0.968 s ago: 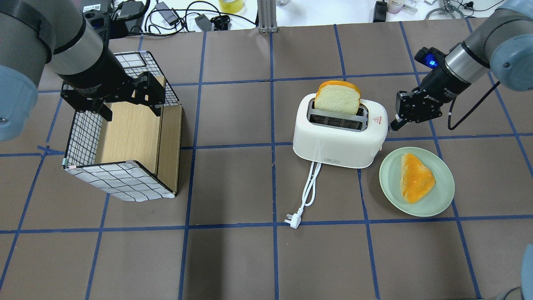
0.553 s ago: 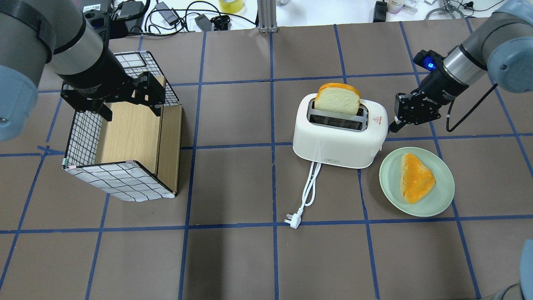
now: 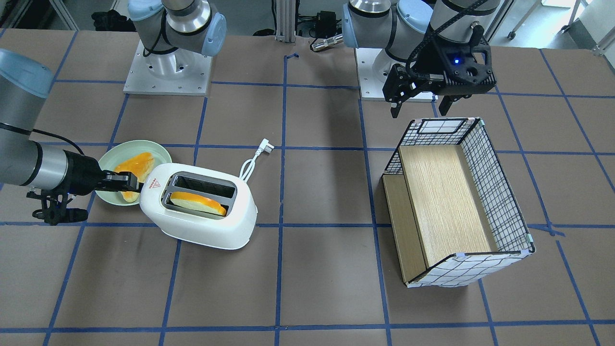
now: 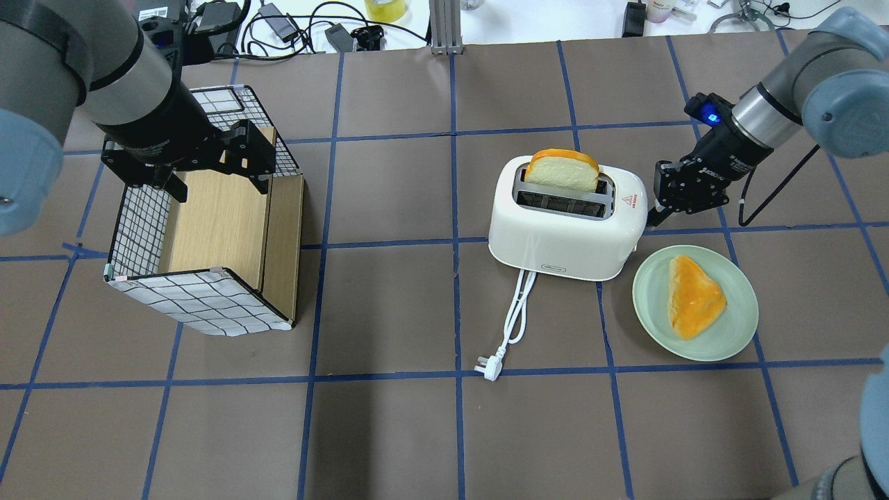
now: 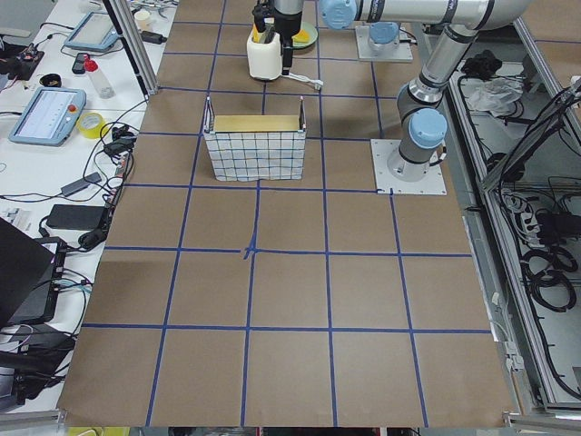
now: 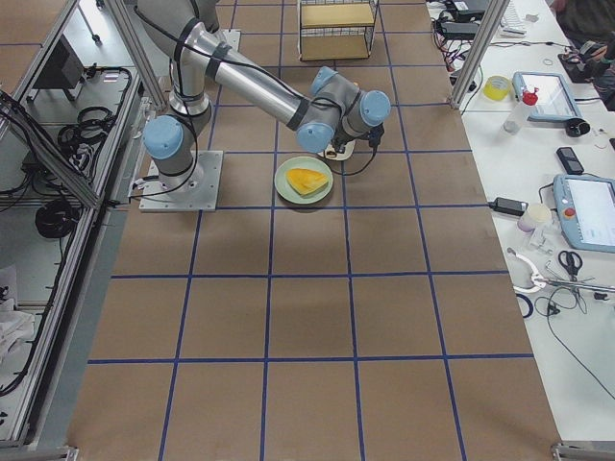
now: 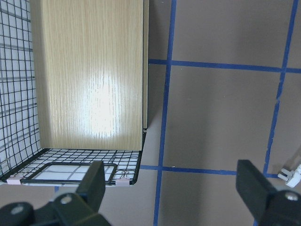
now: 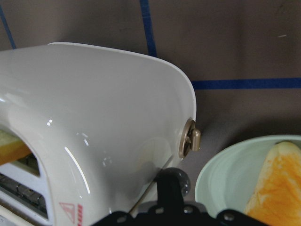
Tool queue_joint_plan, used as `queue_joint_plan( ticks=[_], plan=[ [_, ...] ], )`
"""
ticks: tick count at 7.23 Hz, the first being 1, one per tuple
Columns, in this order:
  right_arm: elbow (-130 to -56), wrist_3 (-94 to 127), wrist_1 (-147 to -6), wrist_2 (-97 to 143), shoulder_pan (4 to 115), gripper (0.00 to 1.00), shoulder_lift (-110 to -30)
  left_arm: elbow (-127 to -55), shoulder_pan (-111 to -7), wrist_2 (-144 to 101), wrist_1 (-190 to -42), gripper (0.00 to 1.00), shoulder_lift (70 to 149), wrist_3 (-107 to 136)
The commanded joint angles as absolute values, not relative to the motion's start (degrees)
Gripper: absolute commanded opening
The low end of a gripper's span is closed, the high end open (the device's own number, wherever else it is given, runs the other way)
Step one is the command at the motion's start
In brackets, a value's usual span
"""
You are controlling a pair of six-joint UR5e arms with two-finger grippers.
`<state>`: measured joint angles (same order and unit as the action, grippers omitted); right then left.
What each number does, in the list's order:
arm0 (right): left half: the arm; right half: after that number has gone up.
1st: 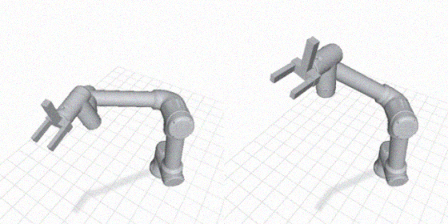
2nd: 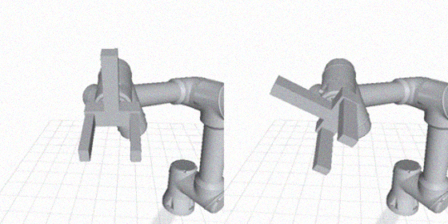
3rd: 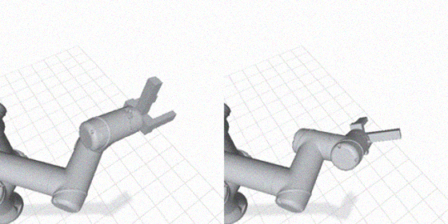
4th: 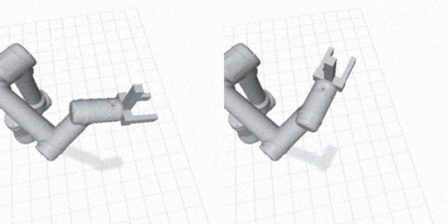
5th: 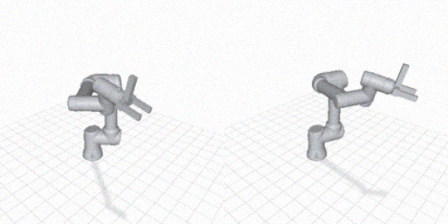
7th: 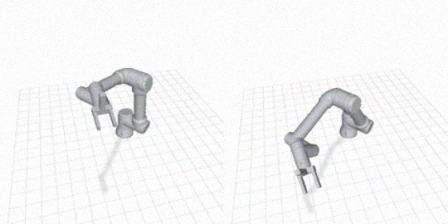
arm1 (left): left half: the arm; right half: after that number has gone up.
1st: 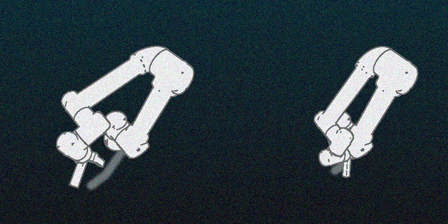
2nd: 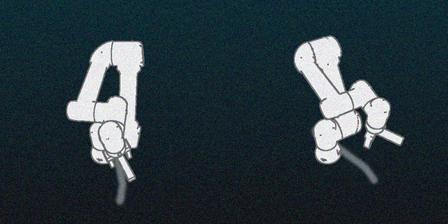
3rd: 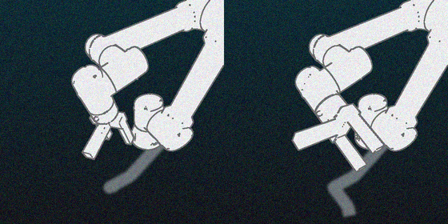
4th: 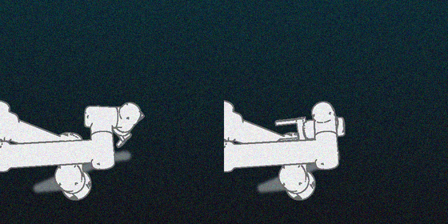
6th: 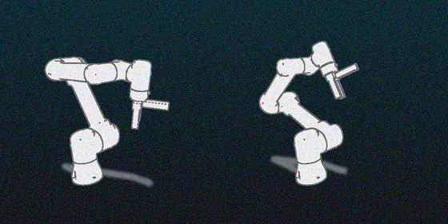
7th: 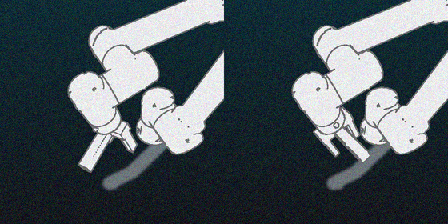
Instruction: Press toaster with right arm
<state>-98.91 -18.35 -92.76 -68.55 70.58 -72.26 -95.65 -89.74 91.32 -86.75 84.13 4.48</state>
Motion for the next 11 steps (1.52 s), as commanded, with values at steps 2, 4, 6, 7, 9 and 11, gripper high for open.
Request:
queue_joint_plan(
  ticks=[2, 4, 6, 7, 9, 11],
  plan=[
    [-98.96, -17.75, -93.16, -68.55, 70.58, 0.00, -71.19, -95.62, -89.74, 91.32, -86.75, 1.00, 84.11, 4.48],
    [-99.14, -17.75, -93.43, -68.55, 70.58, 0.00, -70.40, -95.62, -89.74, 91.32, -86.75, 1.00, 84.11, 4.48],
    [-99.93, -17.67, -94.57, -68.90, 70.58, 0.00, -70.14, -95.62, -89.74, 91.23, -86.75, 1.00, 84.11, 4.48],
    [-99.15, -15.75, -94.66, -69.43, 70.66, 0.00, -70.92, -95.62, -89.74, 91.32, -86.75, 1.00, 84.20, 4.48],
    [-97.48, -9.69, -94.13, -69.87, 70.75, 0.00, -75.47, -95.62, -89.74, 91.23, -86.75, 1.00, 84.11, 4.48],
    [-96.34, -7.92, -94.04, -69.79, 70.84, 0.04, -79.87, -95.62, -89.74, 91.23, -86.75, 1.00, 84.11, 4.48]
  ],
)
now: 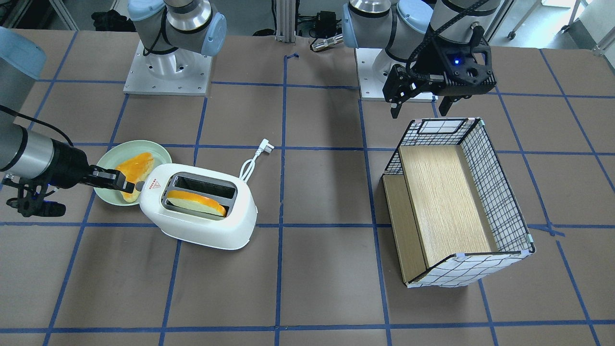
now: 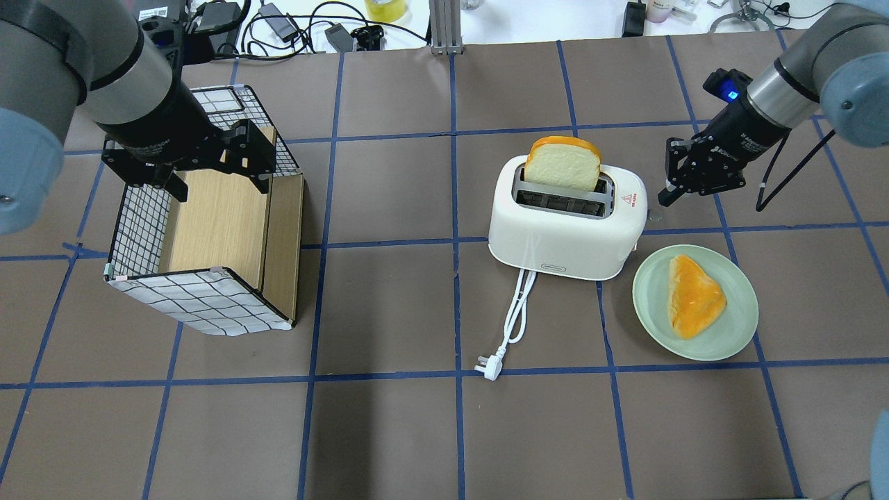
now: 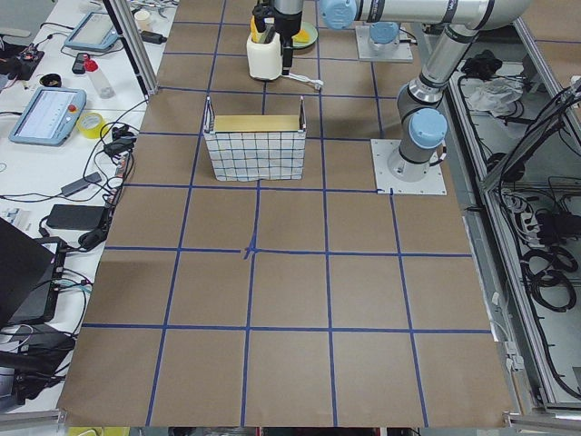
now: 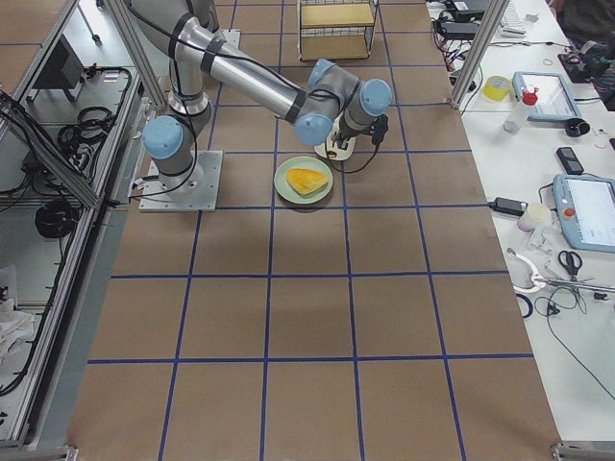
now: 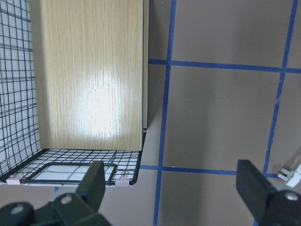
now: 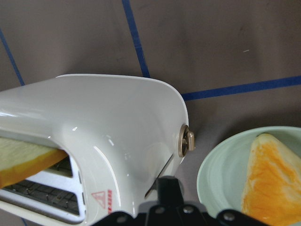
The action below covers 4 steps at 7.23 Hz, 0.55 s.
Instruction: Press toaster with right arm
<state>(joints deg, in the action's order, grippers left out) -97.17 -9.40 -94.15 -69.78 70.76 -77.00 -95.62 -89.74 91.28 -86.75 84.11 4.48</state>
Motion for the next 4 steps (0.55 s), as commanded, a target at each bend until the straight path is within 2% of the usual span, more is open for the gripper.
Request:
queue_joint_plan(
  ticks=[1, 3, 4],
  plan=[
    [-95.11, -5.21, -94.13, -70.13, 70.84, 0.10, -83.02, -95.62, -89.74, 91.32, -86.75, 1.00, 84.11, 4.48],
    [-90.99, -2.73, -96.05, -79.92, 71.19, 0.33, -87.09, -95.62, -89.74, 91.23, -86.75, 1.00, 84.11, 4.48],
    [-88.36, -2.81, -95.98, -83.03, 71.37, 0.59, -87.19, -95.62, -89.74, 91.32, -86.75, 1.00, 84.11, 4.48]
  ],
)
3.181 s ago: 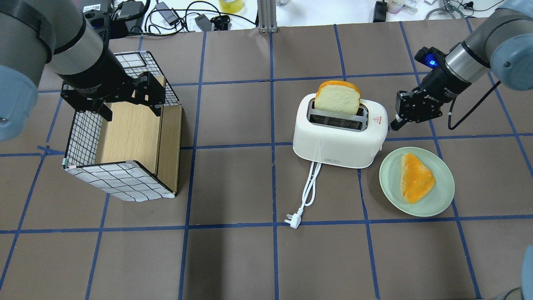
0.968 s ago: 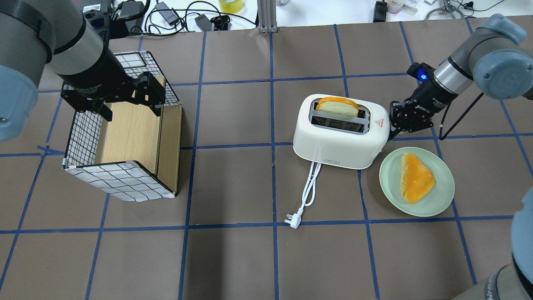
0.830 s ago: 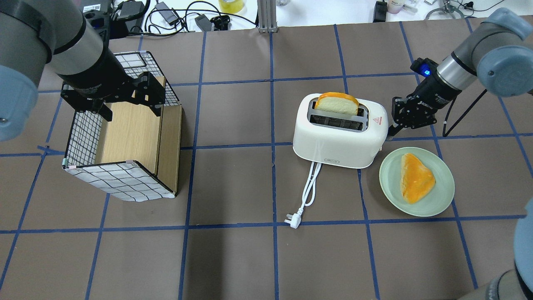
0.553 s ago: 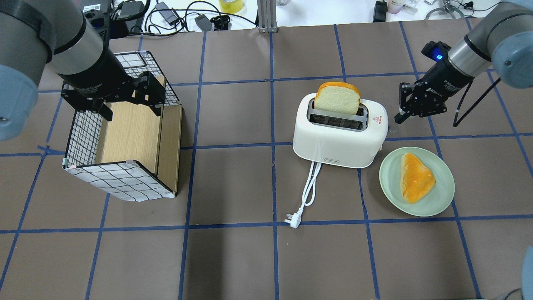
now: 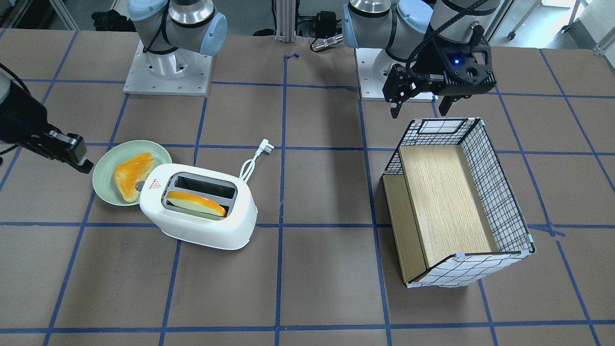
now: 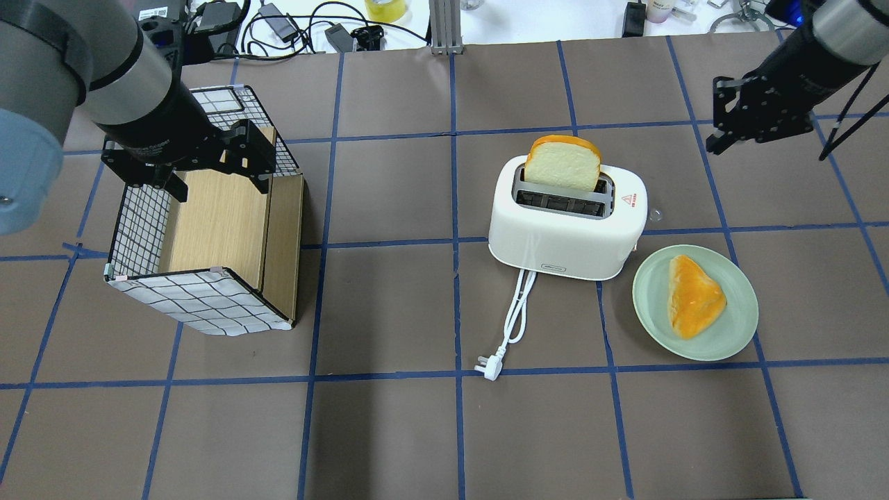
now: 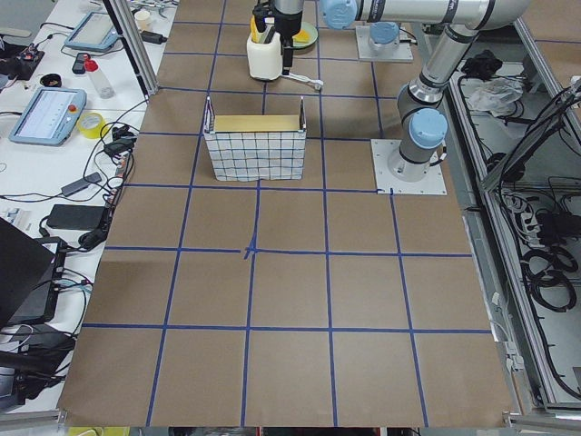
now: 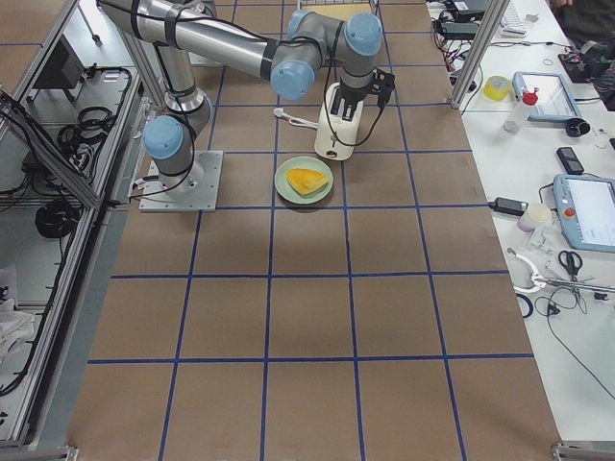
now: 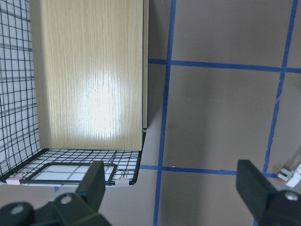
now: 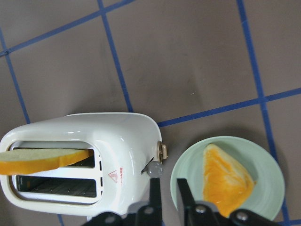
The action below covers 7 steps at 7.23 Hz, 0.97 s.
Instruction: Press toaster with right arm
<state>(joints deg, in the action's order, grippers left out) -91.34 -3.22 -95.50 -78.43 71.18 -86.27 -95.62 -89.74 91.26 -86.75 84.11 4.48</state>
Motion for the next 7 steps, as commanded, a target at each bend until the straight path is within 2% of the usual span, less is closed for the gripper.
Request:
queue_joint_plan(
  ticks=[1, 5, 7],
  plan=[
    [-86.16, -2.73, -95.89, -83.40, 72.06, 1.00, -87.19, -95.62, -89.74, 91.32, -86.75, 1.00, 84.11, 4.48],
    [-85.34, 11.64, -98.50, -89.03, 84.16, 1.00, -86.49, -95.62, -89.74, 91.23, -86.75, 1.00, 84.11, 4.48],
    [-85.34, 12.04, -99.23, -89.65, 87.18, 1.00, -86.13, -95.62, -89.74, 91.23, -86.75, 1.00, 84.11, 4.48]
  ],
)
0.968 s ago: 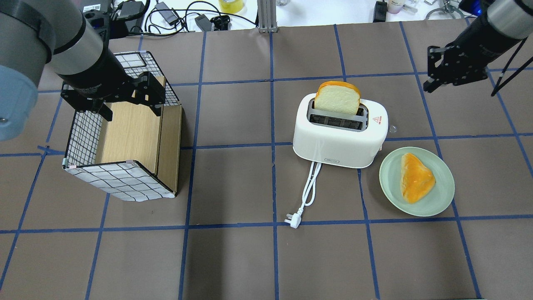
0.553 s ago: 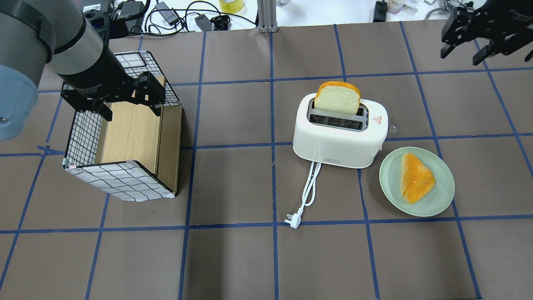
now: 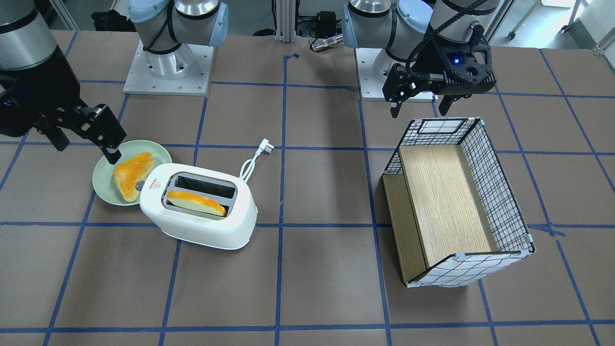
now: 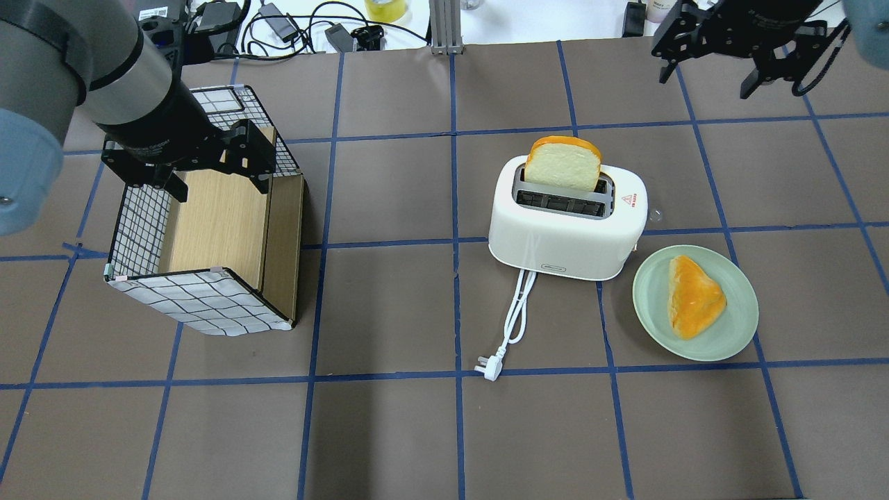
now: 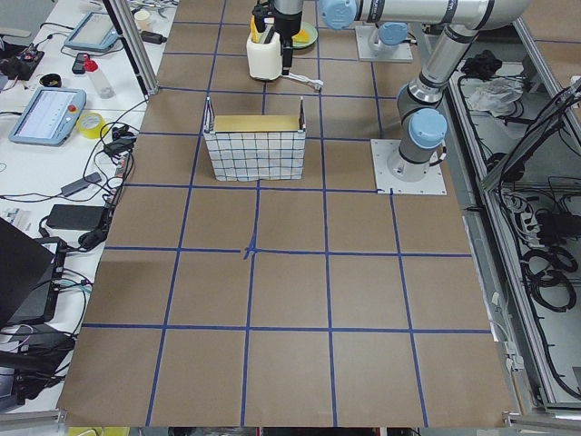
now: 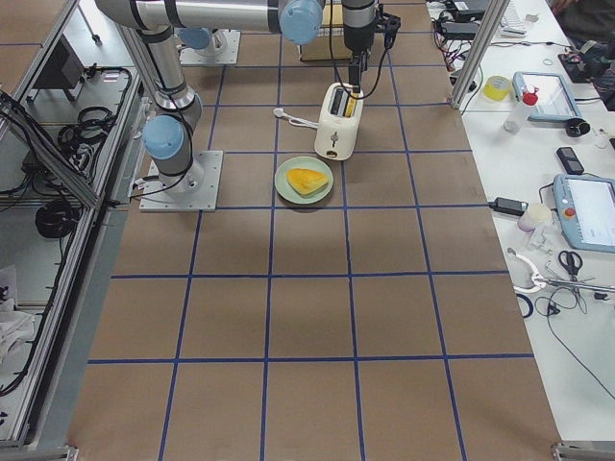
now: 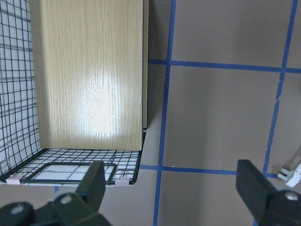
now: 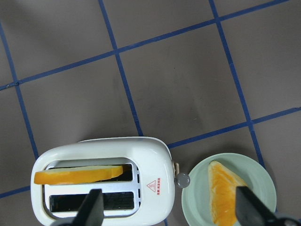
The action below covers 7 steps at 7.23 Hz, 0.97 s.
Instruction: Press toaster with right arm
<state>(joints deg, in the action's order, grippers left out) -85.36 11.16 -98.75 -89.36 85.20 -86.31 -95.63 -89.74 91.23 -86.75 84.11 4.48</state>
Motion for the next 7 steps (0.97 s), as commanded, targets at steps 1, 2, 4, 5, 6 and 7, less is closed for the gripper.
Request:
queue_joint_plan(
  ticks=[1, 2, 4, 5, 6, 7],
  plan=[
    [-85.34, 11.52, -99.23, -88.78, 88.58, 1.00, -85.87, -95.71, -89.74, 91.23, -86.75, 1.00, 84.11, 4.48],
    [-85.43, 10.56, -99.14, -87.46, 89.72, 1.00, -85.43, -95.71, -89.74, 91.32, -86.75, 1.00, 84.11, 4.48],
    [-85.17, 6.77, -98.97, -85.87, 89.74, 1.00, -85.43, -95.63, -89.74, 91.32, -86.75, 1.00, 84.11, 4.48],
    [-84.38, 3.03, -98.62, -86.48, 89.04, 1.00, -85.34, -95.62, -89.74, 91.23, -86.75, 1.00, 84.11, 4.48],
    [-83.85, 0.12, -98.44, -87.44, 89.03, 1.00, -85.34, -95.62, -89.74, 91.32, -86.75, 1.00, 84.11, 4.48],
    [-83.67, 0.09, -97.39, -87.97, 88.95, 1.00, -85.34, -95.62, -89.74, 91.32, -86.75, 1.00, 84.11, 4.48]
  ],
)
